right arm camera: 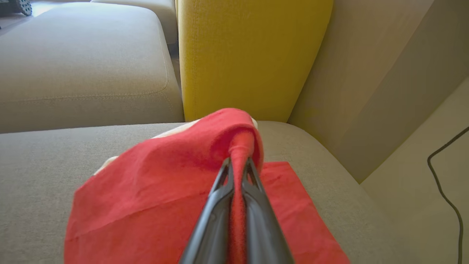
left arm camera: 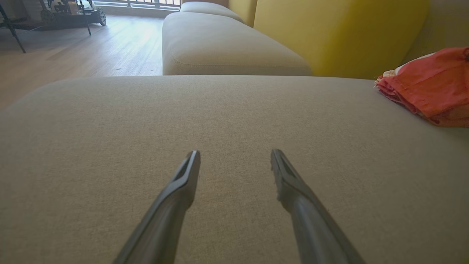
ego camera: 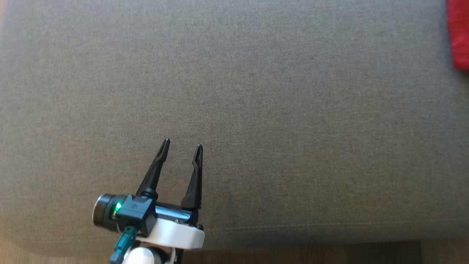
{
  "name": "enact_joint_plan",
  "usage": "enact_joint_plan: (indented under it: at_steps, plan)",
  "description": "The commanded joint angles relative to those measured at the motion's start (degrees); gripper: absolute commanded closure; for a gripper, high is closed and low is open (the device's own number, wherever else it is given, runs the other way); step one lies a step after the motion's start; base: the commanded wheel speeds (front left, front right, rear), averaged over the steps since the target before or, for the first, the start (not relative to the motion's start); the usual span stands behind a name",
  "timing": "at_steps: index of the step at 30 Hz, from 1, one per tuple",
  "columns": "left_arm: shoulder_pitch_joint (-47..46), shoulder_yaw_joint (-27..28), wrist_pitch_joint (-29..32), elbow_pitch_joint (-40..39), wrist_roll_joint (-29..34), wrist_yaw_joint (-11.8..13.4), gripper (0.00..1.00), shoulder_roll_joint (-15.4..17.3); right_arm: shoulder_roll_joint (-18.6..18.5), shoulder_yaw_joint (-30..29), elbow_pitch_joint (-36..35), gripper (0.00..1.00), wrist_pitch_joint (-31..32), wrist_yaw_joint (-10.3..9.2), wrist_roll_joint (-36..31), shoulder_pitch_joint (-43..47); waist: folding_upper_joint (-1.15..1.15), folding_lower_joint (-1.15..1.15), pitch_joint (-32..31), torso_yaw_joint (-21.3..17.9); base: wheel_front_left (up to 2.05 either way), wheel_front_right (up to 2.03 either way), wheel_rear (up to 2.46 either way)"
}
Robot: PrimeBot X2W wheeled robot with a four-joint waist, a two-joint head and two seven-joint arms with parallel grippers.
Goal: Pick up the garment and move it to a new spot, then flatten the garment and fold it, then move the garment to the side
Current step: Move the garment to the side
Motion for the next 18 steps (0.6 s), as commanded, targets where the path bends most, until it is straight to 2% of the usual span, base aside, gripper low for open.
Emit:
enact_joint_plan:
  at_steps: [1,2,5,8,11,12,13,14,18]
  plan:
    - [-1.47,1.7,-0.29,-1.63,0.48,-0.38,0.0,-0.26,-1.8,-1.48,-2.05,0.62,-0.58,-0.02,-2.87,-1.39,0.0,0.0,0.74,0.34,0.0,0.0,0.0]
    - [-1.67,1.71,-0.29,-1.57,0.51,-0.47,0.0,-0.26,-1.97,-2.73,-2.59,0.0,-0.58,-0.02,-4.72,-1.41,0.0,0.0,0.87,0.46,0.0,0.0,0.0]
    - [-2.08,1.73,-0.29,-1.41,0.48,-0.57,0.0,-0.26,-1.98,-7.43,-5.81,0.0,-0.59,-0.02,-10.89,-0.86,0.0,0.0,0.92,0.79,0.0,0.0,0.0]
    - [-1.98,1.93,-0.29,-1.03,0.24,-0.37,0.0,-0.26,0.47,-11.72,-10.86,0.0,-0.59,-0.02,-18.27,0.73,0.0,0.0,-0.16,0.77,0.0,0.0,0.0]
    - [-1.3,2.21,-0.29,-1.04,0.06,-0.01,0.0,-0.26,6.03,-13.63,-16.13,0.0,-0.59,-0.02,-23.9,2.54,0.0,0.0,-2.32,0.33,0.0,0.0,0.0]
    - [-1.3,2.21,-0.29,-1.04,0.06,-0.01,0.0,-0.26,6.03,-13.63,-16.13,0.0,-0.59,-0.02,-23.9,2.54,0.0,0.0,-2.32,0.33,0.0,0.0,0.0]
    - [-0.66,2.44,-0.29,-1.06,-0.03,0.3,0.0,-0.26,10.71,-13.29,-18.89,0.0,-0.59,-0.02,-25.16,4.35,0.0,0.0,-4.17,-0.19,0.0,0.0,0.0]
    - [-0.66,2.44,-0.29,-1.06,-0.03,0.3,0.0,-0.26,10.71,-13.29,-18.89,0.0,-0.59,-0.02,-25.16,4.35,0.0,0.0,-4.17,-0.19,0.0,0.0,0.0]
    - [1.05,3.4,-0.29,-0.95,-0.51,1.33,0.0,-0.26,19.38,-8.26,-22.65,0.0,-0.59,-0.02,-21.92,9.47,0.0,0.0,-8.54,-1.47,0.0,0.0,0.0]
